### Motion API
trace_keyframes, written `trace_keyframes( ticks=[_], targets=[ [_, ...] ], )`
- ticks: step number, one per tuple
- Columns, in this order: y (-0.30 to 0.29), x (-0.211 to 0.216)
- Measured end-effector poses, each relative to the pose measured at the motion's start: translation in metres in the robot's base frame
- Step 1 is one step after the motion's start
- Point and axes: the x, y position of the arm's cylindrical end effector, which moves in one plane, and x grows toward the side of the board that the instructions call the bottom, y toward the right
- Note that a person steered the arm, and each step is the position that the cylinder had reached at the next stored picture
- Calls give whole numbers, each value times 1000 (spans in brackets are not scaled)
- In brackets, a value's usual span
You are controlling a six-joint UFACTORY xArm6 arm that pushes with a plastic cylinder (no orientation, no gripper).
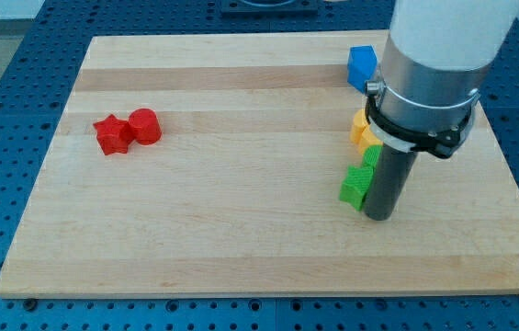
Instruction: Place the green star to the bottom of the green circle
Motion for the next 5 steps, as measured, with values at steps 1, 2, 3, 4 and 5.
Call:
trace_keyframes(
  ticks=[1, 2, 3, 4, 5],
  targets=[
    [-13, 24],
    [-42, 53],
    [-94, 53],
    [-140, 53],
    [-151, 40]
  ],
)
